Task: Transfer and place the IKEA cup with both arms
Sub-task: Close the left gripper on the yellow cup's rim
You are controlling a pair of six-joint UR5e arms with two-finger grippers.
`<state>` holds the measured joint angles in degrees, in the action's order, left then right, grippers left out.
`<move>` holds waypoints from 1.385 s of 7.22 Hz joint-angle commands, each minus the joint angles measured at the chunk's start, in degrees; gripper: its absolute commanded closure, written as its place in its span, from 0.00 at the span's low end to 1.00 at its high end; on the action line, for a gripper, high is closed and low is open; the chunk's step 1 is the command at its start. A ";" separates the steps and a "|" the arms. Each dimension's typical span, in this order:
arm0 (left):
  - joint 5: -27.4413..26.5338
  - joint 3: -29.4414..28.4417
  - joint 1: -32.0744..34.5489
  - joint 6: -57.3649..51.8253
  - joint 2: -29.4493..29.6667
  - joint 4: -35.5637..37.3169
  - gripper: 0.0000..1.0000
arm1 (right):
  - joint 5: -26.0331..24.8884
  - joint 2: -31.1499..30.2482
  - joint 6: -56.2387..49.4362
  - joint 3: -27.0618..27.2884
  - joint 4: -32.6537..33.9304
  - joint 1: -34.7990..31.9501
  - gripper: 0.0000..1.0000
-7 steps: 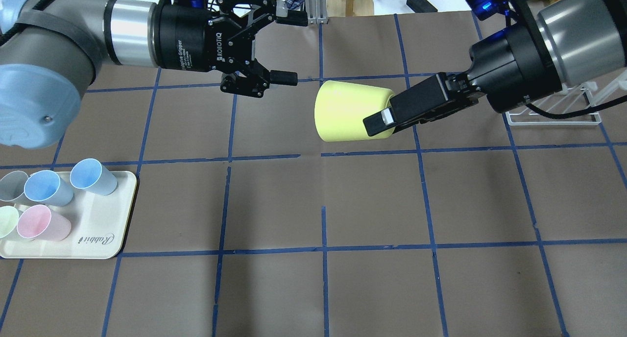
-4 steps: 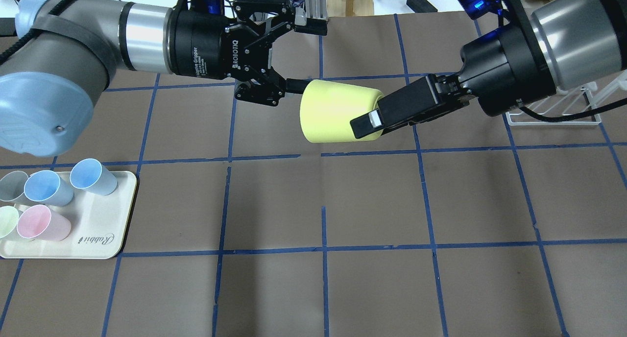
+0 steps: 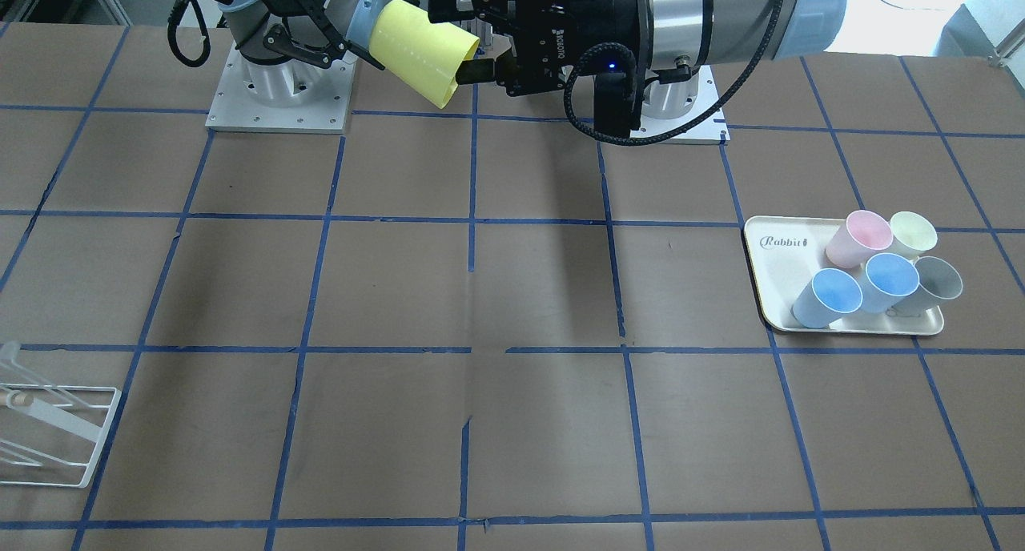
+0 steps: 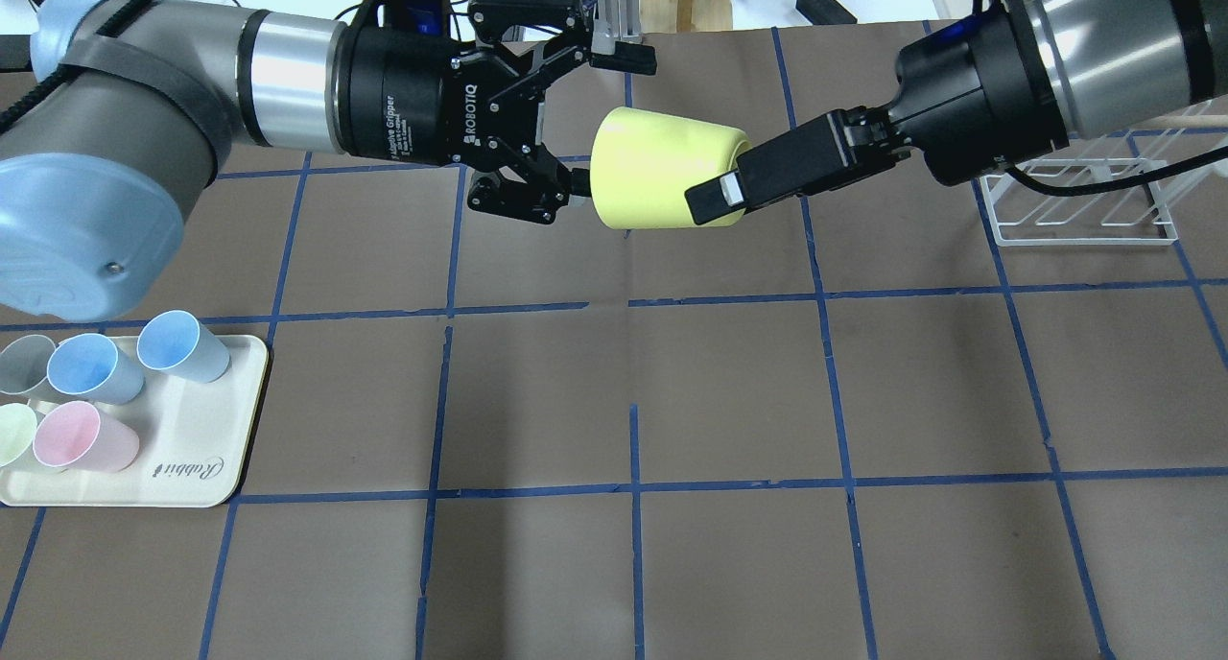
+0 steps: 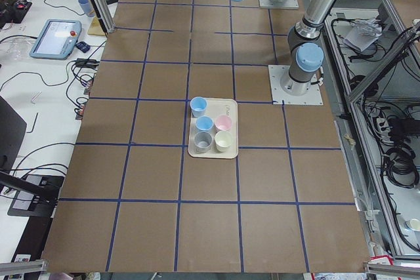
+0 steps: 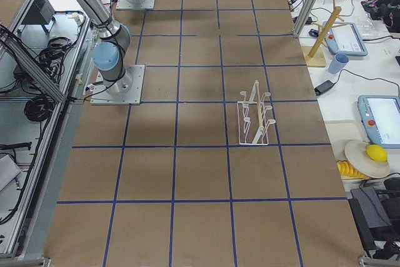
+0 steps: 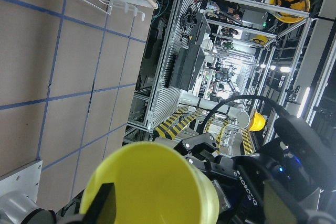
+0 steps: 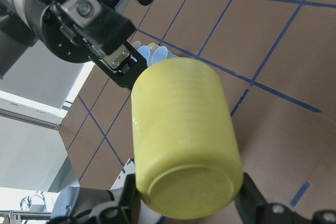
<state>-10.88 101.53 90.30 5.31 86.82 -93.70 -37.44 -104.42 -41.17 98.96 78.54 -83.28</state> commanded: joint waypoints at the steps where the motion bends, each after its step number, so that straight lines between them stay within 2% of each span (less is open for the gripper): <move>1: 1.74 0.08 0.05 1.54 0.37 0.44 0.00 | -0.53 -0.25 -0.14 0.01 -0.31 -0.04 0.80; 4: 2.44 0.08 0.57 1.37 1.78 0.80 0.00 | -0.62 -1.57 0.04 0.01 -0.75 -0.74 0.79; 5: 4.88 0.07 1.71 1.54 1.60 0.80 0.06 | -0.53 -1.23 0.04 0.01 -0.75 -0.74 0.78; 7: 4.56 0.16 1.98 1.63 0.47 0.71 0.23 | -0.53 -1.57 0.21 -0.08 -0.84 -0.74 0.77; 8: 4.29 0.25 1.90 0.94 0.20 0.80 0.42 | -0.62 -1.66 0.21 -0.17 -1.10 -0.74 0.76; 9: 4.20 0.25 1.90 0.49 0.11 0.88 0.92 | -0.62 -1.66 0.21 -0.08 -1.11 -0.74 0.74; 10: 4.20 0.25 1.90 0.49 0.46 2.02 1.00 | -0.53 -1.66 0.56 -0.17 -1.11 -0.74 0.63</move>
<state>-6.62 101.76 92.20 6.01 87.12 -92.54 -38.03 -106.06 -40.87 98.84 77.46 -84.02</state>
